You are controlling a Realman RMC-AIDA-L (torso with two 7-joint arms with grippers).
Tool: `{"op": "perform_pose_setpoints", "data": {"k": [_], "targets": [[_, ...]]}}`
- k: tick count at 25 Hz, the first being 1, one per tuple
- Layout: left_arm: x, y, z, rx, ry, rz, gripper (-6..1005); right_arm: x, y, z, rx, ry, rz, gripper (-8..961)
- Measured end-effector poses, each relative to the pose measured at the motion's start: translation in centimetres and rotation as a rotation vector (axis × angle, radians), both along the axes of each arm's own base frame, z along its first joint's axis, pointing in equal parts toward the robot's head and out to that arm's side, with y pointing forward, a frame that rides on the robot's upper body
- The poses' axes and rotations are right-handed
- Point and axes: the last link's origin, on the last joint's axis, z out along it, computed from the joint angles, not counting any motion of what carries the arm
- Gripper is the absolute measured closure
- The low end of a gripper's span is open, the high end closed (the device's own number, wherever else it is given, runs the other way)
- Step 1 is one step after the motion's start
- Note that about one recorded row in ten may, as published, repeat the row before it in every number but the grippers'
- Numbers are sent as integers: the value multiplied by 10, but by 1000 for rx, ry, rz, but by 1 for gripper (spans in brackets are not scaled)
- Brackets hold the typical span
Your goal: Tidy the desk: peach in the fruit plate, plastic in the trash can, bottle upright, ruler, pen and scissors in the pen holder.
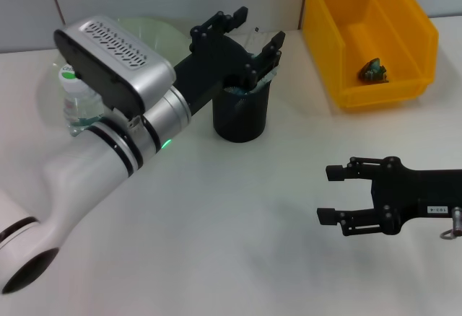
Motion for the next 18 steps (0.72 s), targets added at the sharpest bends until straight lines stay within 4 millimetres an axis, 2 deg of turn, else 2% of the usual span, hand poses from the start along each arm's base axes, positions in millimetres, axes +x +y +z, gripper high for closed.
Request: {"op": "perform_pose_setpoints", "data": {"k": [2,3,5,6,7,10,11,14,15,18], "targets": [[1,-2,2,1,-9,-4,422,1,-1,1,4,1,-2,136],[-3,-11,12,14,-50,-4,376,1,-1,1,8,3,-2,136],[-6,-18,19,32,-75,-17,285,1,-1,2,12,4,-3,136],[-13,-39,33,78,-129,-101,240,2,0,4,24,7,-7,137],[-17,-52,41,85,-165,-161,233,5,1,8,50,14,-17,137],[-20,-60,44,76,-179,-197,210,7,0,15,82,40,-26,137],[-29,-75,51,34,-191,-259,203,7,-2,19,100,63,-24,137],[-32,-78,51,15,-188,-273,180,9,-7,28,153,125,-13,137],[-44,-87,52,-41,-167,-297,173,11,-11,31,173,146,-9,137],[-44,-87,52,-41,-167,-297,172,26,-32,38,202,152,6,137]]}}
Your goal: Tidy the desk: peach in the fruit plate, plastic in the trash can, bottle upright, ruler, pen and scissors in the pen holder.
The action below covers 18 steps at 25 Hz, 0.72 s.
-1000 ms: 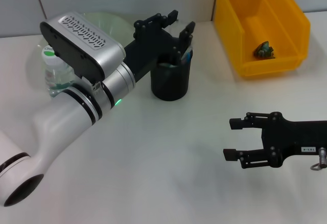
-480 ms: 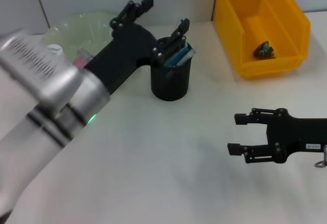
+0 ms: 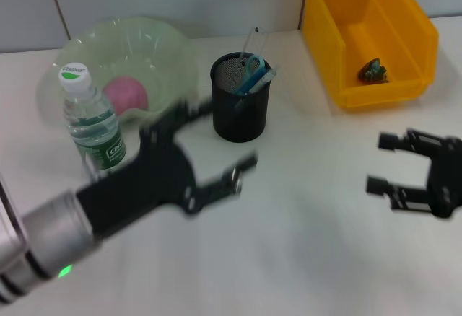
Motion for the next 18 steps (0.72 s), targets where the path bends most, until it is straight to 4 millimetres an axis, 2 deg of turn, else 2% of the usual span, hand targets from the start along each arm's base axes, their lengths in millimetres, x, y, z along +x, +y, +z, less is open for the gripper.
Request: {"op": "perform_pose_setpoints", "data": {"k": [1,2,3,4,5,7,12,15,18], "targets": [[0,0,0,0,0,0,172,0,0,0,0,0,0,137],[-36,-18,-9,-144,109,-6,172,3,-7,1,9,0,13,137],[-36,-18,-9,-144,109,-6,172,7,-14,2,24,9,22,137],[-62,-23,-16,-238,183,53,172,9,-20,2,40,19,30,137],[-62,-23,-16,-238,183,53,172,13,-32,2,69,54,39,136],[-84,-28,-20,-314,243,110,173,14,-37,0,79,72,42,136],[-96,-28,-16,-374,276,147,173,16,-44,-12,46,117,8,136],[-97,-28,-15,-387,280,147,173,10,-34,-26,-73,95,-17,137],[-98,-28,-10,-410,284,131,172,9,-29,-33,-114,71,-26,134]]}}
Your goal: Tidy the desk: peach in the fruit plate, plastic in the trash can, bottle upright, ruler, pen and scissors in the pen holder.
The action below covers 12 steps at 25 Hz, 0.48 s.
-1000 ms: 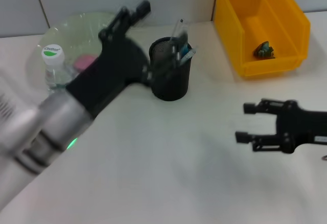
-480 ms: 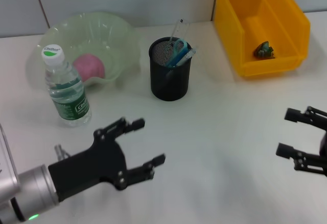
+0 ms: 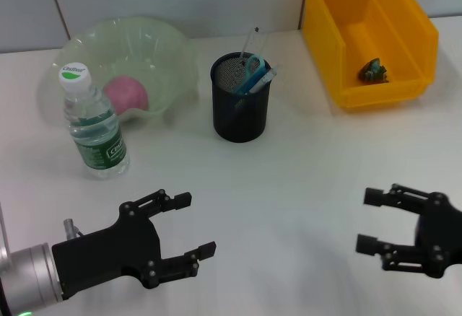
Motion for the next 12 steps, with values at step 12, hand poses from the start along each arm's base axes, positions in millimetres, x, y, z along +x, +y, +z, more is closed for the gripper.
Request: {"op": "perform_pose_setpoints", "data": {"k": [12], "targets": [[0,4,5,21,-9,1,173,-2,12,-9,-10,-24,-15,129]]}}
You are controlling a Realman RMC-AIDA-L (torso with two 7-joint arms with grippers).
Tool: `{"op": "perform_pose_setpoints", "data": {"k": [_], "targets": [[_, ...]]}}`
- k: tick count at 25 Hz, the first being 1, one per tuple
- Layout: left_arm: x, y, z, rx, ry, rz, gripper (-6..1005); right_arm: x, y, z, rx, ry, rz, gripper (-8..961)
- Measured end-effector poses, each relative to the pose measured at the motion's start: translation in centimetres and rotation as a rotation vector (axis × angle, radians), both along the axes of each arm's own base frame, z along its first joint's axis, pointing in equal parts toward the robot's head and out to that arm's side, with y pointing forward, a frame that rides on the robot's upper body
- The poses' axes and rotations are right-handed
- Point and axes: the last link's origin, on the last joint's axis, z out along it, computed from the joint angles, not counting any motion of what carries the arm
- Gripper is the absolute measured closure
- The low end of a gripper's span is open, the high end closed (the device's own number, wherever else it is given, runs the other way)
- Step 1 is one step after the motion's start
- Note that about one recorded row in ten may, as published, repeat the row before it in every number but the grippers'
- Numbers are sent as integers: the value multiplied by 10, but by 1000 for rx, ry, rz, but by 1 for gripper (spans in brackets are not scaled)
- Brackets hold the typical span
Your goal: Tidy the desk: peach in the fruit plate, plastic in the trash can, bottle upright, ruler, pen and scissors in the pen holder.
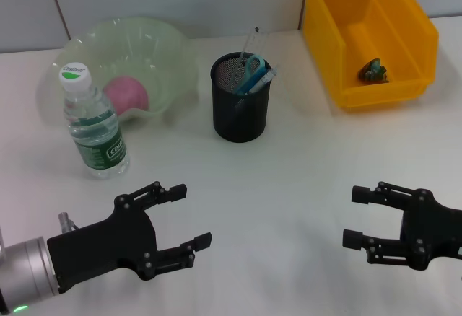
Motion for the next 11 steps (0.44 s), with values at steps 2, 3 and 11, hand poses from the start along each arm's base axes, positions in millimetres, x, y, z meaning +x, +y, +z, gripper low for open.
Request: {"op": "perform_pose_setpoints", "data": {"k": [2,3,11], "targets": [[0,0,0,0,0,0,173,0,1,0,0,-2,0,129],[0,0,0,0,0,-2,173,0,2,0,1,-4,1,129],[0,0,0,-1,2,-1,173,-3,8,-1,2,-10,10,128]]}}
